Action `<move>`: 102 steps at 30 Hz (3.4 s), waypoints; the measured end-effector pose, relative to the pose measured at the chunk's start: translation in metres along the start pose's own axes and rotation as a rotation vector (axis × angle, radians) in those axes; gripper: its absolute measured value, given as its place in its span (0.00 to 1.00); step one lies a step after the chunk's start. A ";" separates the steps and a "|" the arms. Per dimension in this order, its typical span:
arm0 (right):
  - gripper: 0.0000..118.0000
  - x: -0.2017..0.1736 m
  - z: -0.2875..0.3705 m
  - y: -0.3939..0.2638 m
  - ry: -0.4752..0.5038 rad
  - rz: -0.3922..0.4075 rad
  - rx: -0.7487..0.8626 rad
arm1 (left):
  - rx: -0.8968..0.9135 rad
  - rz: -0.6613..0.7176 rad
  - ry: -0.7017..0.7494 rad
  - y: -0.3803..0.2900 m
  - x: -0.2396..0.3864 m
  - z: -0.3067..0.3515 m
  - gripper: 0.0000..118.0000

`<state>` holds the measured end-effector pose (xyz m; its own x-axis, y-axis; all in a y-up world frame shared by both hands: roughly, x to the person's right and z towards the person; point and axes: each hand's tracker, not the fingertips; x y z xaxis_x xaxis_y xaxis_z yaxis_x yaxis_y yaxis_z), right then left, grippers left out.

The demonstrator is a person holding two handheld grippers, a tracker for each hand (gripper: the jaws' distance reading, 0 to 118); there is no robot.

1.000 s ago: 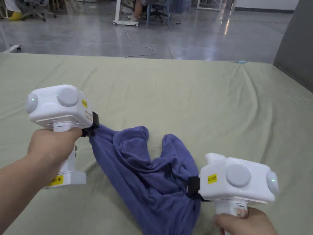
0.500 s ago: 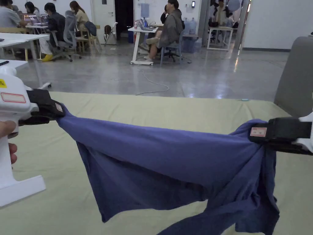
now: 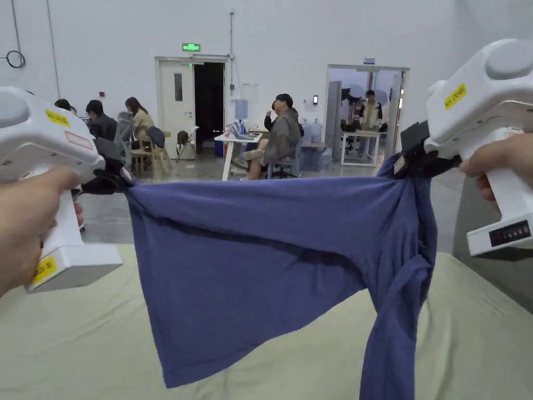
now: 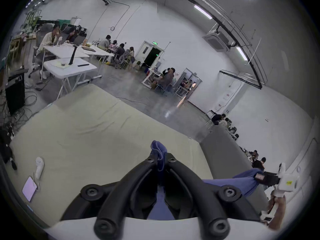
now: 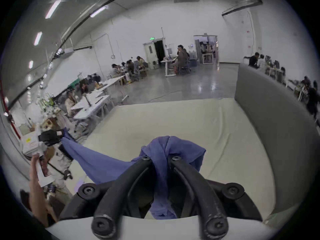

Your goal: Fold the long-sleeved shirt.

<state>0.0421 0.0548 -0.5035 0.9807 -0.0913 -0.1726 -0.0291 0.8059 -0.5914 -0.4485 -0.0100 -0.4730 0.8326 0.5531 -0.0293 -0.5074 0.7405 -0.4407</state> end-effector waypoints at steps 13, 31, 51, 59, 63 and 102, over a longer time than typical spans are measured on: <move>0.07 0.021 -0.124 0.025 -0.090 0.040 0.027 | -0.038 -0.215 0.075 0.020 -0.005 -0.116 0.00; 0.07 0.108 -0.303 -0.401 0.080 -0.222 -0.573 | -0.667 -0.057 0.255 -0.314 -0.251 -0.178 0.00; 0.55 0.076 -0.197 -0.478 0.148 -0.227 -0.616 | -0.673 0.167 0.188 -0.410 -0.276 -0.036 0.30; 0.82 0.058 -0.050 -0.449 0.140 -0.283 -0.283 | -0.527 0.036 0.087 -0.399 -0.213 0.049 0.96; 0.00 0.027 -0.037 -0.489 0.096 -0.145 -0.417 | -0.703 -0.004 0.101 -0.439 -0.197 0.052 0.00; 0.20 0.070 -0.209 -0.497 -0.085 -0.076 -0.538 | -0.638 -0.339 0.288 -0.283 -0.162 -0.274 0.00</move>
<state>0.0851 -0.4740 -0.3867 0.9955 -0.0715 -0.0628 -0.0306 0.3844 -0.9226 -0.3789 -0.4137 -0.5889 0.9887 0.1496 0.0054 -0.0617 0.4403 -0.8957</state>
